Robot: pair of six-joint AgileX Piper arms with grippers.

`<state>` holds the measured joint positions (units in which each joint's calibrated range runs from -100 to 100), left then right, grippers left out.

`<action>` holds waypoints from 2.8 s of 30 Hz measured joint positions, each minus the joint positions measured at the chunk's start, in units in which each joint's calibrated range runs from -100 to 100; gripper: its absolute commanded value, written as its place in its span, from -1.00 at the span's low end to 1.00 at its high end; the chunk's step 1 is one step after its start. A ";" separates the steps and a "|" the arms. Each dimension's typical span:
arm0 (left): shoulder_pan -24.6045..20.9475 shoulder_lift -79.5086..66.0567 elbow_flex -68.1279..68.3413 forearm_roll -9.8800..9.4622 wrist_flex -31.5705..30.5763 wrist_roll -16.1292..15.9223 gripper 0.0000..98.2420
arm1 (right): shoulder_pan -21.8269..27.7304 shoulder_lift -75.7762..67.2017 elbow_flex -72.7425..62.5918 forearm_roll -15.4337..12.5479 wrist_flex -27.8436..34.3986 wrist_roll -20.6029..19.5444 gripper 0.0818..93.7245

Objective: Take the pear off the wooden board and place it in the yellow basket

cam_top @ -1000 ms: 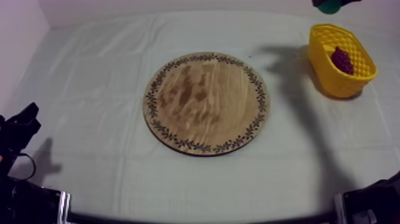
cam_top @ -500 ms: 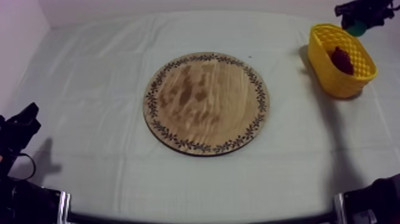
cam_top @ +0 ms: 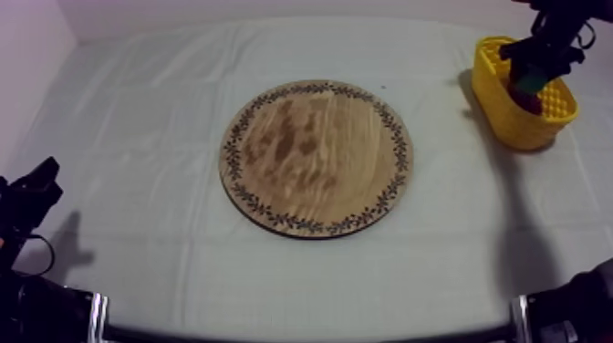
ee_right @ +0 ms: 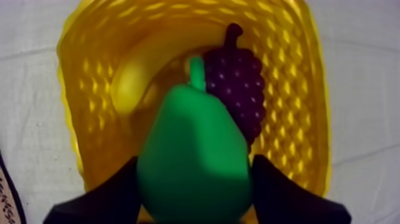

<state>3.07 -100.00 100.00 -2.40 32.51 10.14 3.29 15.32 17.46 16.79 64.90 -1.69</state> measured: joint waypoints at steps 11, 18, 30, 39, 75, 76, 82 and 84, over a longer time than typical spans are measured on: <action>0.00 0.00 0.00 0.00 0.00 0.00 -1.00 | 1.48 4.01 -1.00 -2.17 -2.87 0.47 0.37; 0.00 0.00 0.00 0.00 0.00 0.00 -1.00 | 1.32 1.59 0.07 -2.69 -3.86 1.00 0.35; 0.00 0.00 0.00 0.00 0.00 0.00 -1.00 | 3.17 -14.36 11.23 -5.42 -16.18 3.58 0.15; 0.00 0.00 0.00 0.00 0.00 0.00 -1.00 | 4.37 -33.44 27.80 -9.98 -29.85 8.75 0.07; 0.00 0.00 0.00 0.00 0.00 0.00 -1.00 | -0.43 -106.90 81.12 -17.74 -28.81 12.90 -0.98; 0.00 0.00 0.00 0.00 0.00 0.00 -1.00 | -0.58 -107.74 81.12 -17.92 -28.66 12.72 -0.98; 0.00 0.00 0.00 0.00 0.00 0.00 -1.00 | -1.36 -110.80 81.49 -18.88 -26.17 11.54 -0.99; 0.00 0.00 0.00 0.00 0.00 0.00 -1.00 | -1.40 -110.93 81.76 -19.19 -26.33 10.80 -0.99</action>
<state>3.07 -100.00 100.00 -2.40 32.51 10.14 1.89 -95.61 99.23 -2.40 38.57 9.11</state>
